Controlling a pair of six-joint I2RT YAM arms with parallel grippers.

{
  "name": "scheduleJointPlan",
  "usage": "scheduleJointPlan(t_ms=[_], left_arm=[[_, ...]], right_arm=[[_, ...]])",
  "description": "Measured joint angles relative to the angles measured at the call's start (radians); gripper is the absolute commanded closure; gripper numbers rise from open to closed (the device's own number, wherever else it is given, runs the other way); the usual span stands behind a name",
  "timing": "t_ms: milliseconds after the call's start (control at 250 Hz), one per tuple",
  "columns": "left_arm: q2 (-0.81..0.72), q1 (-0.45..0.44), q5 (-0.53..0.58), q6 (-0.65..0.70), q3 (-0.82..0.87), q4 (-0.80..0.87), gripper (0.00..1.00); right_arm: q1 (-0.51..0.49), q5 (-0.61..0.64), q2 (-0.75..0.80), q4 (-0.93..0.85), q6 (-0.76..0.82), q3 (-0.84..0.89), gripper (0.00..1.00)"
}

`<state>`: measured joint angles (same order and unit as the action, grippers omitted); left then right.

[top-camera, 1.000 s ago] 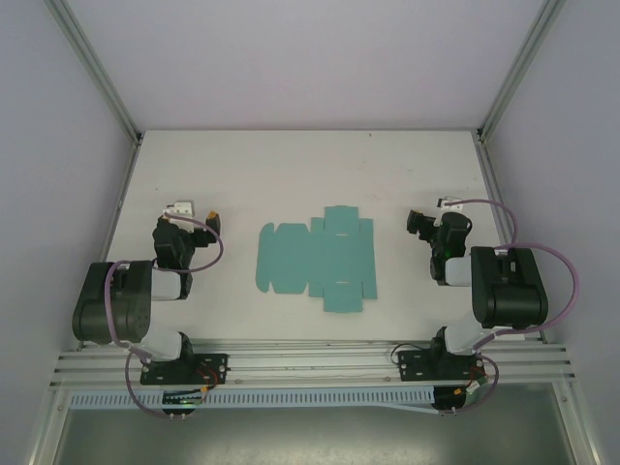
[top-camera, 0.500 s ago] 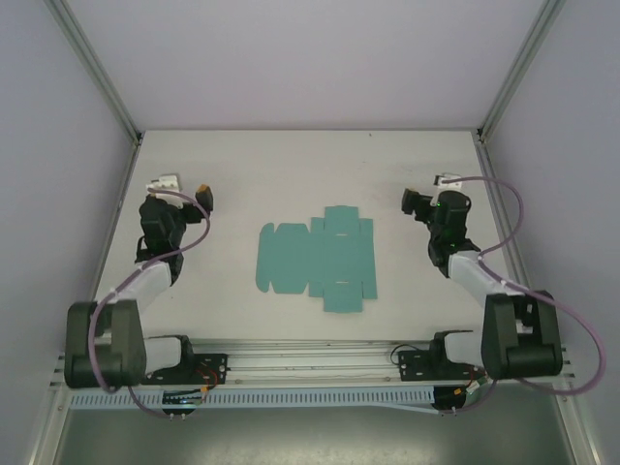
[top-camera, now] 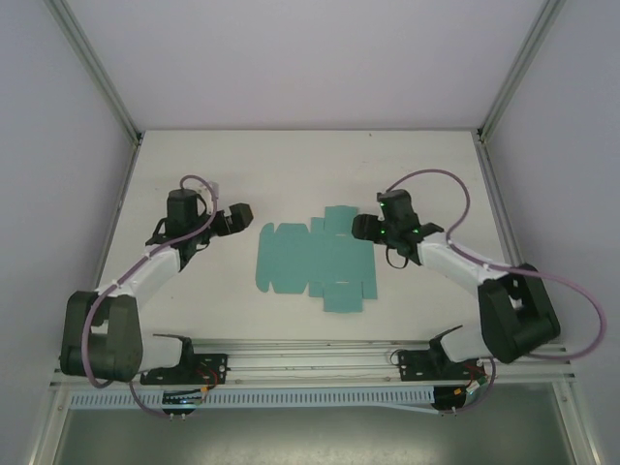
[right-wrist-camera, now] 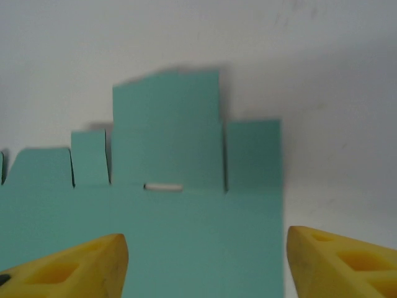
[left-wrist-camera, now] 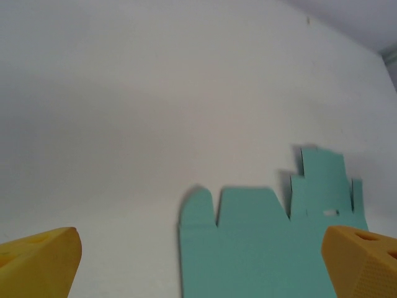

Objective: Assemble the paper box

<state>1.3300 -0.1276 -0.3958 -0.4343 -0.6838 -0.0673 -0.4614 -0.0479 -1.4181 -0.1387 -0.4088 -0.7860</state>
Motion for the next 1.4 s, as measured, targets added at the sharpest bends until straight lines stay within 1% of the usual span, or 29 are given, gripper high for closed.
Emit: scheduleJointPlan(t_ms=[80,148,268,316,372,452,616,815,987,1199,1351,1399], left_arm=[[0.044,0.000,-0.027,-0.010,-0.029,0.039,0.01],[0.091,-0.009,-0.047,-0.011,-0.058,0.071,0.01],[0.190,-0.059,-0.064,-0.008,-0.126,0.137,0.01],[0.223,-0.077,-0.068,-0.004,-0.151,0.166,0.01],[0.251,-0.095,-0.068,0.003,-0.175,0.200,0.01],[0.270,-0.104,-0.067,0.011,-0.201,0.251,0.01],[0.332,-0.118,-0.067,0.023,-0.274,0.360,0.01],[0.409,-0.183,-0.066,0.029,-0.318,0.461,0.01],[0.449,-0.195,-0.069,0.021,-0.351,0.491,0.02],[0.474,-0.195,-0.083,0.010,-0.385,0.519,0.06],[0.473,-0.193,-0.102,-0.004,-0.385,0.511,0.10],[0.469,-0.195,-0.127,-0.014,-0.382,0.487,0.12]], right_arm=[[-0.006,-0.018,-0.062,-0.045,-0.022,-0.043,0.36],[-0.004,-0.036,-0.097,-0.050,-0.037,-0.055,0.37],[-0.003,-0.090,-0.176,-0.047,-0.053,-0.058,0.43],[-0.002,-0.105,-0.216,-0.047,-0.065,-0.060,0.46],[0.003,-0.104,-0.251,-0.050,-0.073,-0.067,0.47],[0.013,-0.095,-0.260,-0.053,-0.077,-0.093,0.47],[0.024,-0.088,-0.282,-0.048,-0.077,-0.098,0.51],[0.048,-0.120,-0.285,0.031,-0.089,-0.064,0.51],[0.063,-0.150,-0.290,0.117,-0.095,-0.037,0.52],[0.067,-0.164,-0.291,0.204,-0.095,-0.003,0.52],[0.071,-0.167,-0.291,0.269,-0.095,0.028,0.53],[0.073,-0.169,-0.291,0.290,-0.095,0.037,0.53]])
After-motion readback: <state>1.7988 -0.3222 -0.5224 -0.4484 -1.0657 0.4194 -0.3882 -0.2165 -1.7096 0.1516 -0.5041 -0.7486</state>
